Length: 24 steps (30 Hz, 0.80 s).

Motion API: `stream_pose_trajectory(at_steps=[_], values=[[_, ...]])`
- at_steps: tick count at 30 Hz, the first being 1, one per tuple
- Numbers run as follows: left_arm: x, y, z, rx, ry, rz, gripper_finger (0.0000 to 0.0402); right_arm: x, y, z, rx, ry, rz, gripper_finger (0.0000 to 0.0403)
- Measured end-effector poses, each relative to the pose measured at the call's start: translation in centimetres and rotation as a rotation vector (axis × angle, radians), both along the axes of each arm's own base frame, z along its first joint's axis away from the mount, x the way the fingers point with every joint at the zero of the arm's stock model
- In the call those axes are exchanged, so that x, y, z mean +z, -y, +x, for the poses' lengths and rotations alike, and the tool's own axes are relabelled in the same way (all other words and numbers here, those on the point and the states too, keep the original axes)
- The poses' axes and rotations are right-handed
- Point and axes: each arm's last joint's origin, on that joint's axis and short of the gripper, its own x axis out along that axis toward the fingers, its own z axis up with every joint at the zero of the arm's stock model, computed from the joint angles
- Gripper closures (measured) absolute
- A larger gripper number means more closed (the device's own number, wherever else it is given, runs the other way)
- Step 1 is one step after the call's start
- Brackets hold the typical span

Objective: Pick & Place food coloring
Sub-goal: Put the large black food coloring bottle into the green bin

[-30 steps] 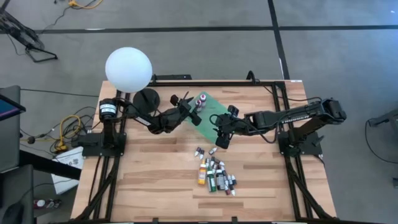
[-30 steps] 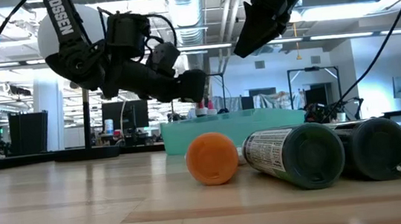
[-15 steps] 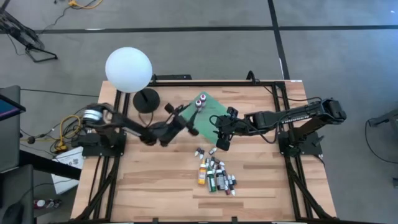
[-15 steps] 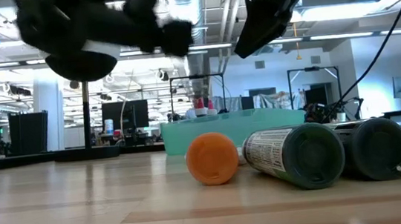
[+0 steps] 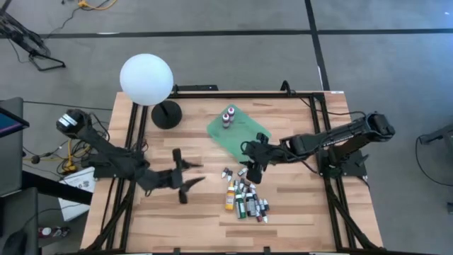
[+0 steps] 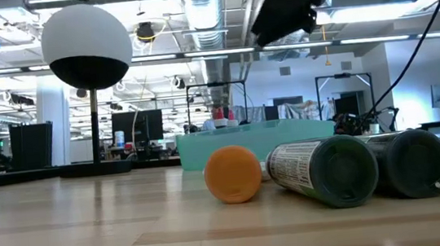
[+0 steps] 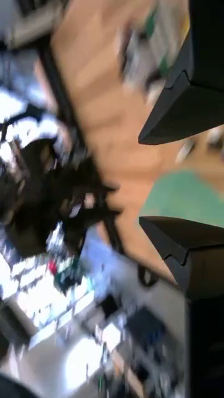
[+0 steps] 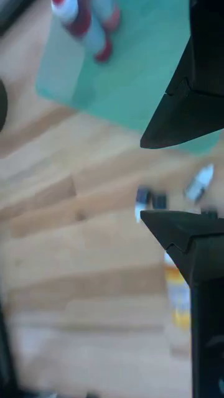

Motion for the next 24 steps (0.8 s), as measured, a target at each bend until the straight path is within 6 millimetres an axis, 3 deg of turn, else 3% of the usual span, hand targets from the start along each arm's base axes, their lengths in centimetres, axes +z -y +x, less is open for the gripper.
stream_pose_trajectory(at_steps=[5, 11, 16, 24], values=[[-0.8, 1.6, -1.8, -0.078, -0.079, -0.080, 0.0208, 0.1, -2.6, -0.5, -0.020, 0.030, 0.141, 0.0239], [-0.8, 2.3, -2.3, -0.110, -0.084, -0.099, 0.0208, 0.1, -6.0, -1.8, -0.147, 0.043, 0.346, 0.0239], [-1.1, 2.3, -2.4, -0.117, -0.110, -0.094, 0.0208, -1.9, -8.4, -2.4, -0.264, -0.034, 0.436, 0.0254], [-1.4, 2.3, -2.5, -0.115, -0.133, -0.099, 0.0208, -5.2, -10.3, -0.9, -0.357, -0.156, 0.534, 0.0293]])
